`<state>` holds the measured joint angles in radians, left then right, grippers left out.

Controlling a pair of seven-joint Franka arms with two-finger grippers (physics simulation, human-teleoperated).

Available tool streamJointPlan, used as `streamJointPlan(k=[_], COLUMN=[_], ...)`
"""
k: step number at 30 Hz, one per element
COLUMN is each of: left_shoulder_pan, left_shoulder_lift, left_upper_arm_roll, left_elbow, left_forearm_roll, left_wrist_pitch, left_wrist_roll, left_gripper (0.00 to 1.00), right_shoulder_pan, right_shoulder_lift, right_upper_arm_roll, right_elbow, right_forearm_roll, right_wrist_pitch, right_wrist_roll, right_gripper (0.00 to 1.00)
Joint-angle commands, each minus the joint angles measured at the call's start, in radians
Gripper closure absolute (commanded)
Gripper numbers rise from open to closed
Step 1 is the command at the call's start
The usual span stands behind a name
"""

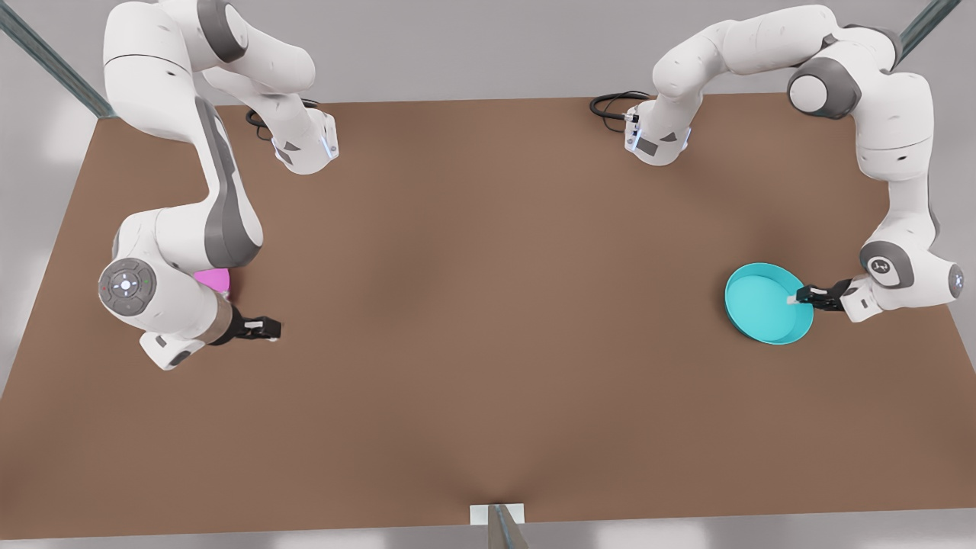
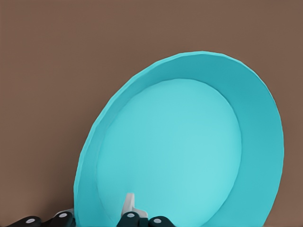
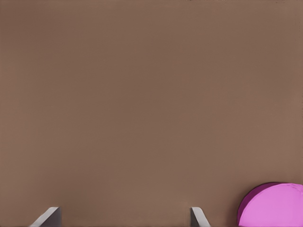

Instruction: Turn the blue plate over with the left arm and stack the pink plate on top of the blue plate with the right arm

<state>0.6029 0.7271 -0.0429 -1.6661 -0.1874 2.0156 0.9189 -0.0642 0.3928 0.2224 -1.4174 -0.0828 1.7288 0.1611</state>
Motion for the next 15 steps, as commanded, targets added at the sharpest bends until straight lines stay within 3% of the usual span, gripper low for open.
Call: streamJointPlan(k=[1, 13, 15], left_shoulder_pan=[0.000, 0.000, 0.000], left_shoulder_lift=[0.000, 0.003, 0.001], left_upper_arm_roll=[0.000, 0.000, 0.000], left_elbow=[-0.001, 0.003, 0.005], left_forearm_roll=[0.002, 0.002, 0.002], left_wrist_pitch=[0.000, -0.005, -0.008], left_wrist_roll=[0.000, -0.008, -0.008], left_gripper=[0.55, 0.55, 0.55], right_shoulder_pan=[-0.003, 0.050, 0.052], right_shoulder_lift=[0.000, 0.021, 0.011], right_upper_arm_roll=[0.000, 0.002, 0.029], right_elbow=[0.000, 0.000, -0.003], right_forearm_roll=[0.002, -0.046, -0.040], right_wrist_pitch=[0.000, -0.011, -0.098], right_wrist_roll=[0.000, -0.003, 0.005], right_gripper=[0.00, 0.00, 0.00])
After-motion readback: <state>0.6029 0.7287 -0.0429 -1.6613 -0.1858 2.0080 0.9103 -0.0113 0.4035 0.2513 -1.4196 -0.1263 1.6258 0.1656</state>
